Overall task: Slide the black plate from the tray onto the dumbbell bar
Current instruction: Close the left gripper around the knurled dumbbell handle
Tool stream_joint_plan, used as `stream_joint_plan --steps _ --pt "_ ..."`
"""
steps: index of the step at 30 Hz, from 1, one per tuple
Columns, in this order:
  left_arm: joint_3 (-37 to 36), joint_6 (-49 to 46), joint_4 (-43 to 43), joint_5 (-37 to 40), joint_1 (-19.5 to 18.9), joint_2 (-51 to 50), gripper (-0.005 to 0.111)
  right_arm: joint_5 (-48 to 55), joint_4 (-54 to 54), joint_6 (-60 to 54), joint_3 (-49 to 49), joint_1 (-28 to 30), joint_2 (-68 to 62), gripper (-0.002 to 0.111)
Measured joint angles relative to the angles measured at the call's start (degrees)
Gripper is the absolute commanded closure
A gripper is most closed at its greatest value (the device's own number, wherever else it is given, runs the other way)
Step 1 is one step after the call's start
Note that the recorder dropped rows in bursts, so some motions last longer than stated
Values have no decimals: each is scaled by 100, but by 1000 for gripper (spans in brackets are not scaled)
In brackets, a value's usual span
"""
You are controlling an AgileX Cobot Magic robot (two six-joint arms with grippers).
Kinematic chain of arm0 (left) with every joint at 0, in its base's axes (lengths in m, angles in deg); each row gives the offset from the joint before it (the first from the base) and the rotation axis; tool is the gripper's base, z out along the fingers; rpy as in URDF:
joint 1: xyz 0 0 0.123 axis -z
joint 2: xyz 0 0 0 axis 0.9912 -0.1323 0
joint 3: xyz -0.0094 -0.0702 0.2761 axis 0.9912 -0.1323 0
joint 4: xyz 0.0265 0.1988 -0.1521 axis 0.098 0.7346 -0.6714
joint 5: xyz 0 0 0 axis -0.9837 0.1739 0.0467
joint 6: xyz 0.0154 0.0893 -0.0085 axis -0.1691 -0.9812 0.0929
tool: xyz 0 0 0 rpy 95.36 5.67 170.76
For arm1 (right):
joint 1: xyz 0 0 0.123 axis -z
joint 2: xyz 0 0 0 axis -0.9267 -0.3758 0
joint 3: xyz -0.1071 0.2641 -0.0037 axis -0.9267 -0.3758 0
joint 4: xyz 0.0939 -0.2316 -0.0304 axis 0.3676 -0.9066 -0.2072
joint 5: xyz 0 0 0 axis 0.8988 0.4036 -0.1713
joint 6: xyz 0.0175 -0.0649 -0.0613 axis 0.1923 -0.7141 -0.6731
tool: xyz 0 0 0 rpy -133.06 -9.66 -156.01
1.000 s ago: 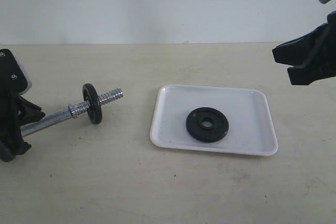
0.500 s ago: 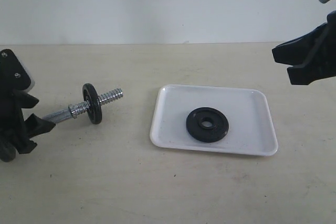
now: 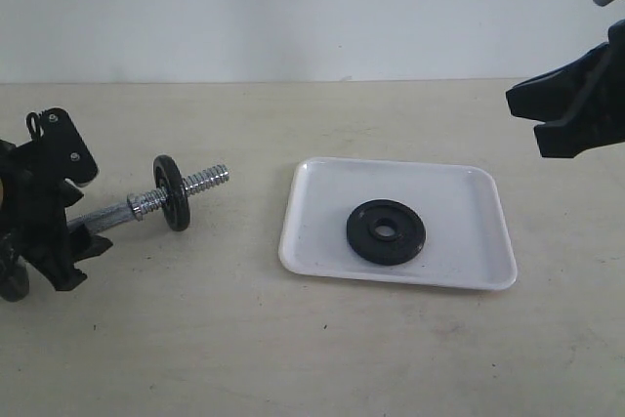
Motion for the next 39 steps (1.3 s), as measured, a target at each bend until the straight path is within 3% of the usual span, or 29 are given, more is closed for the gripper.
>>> stream_joint_plan --steps 39 --pt "294 0 0 159 0 -600 43 0 0 24 0 0 0 109"
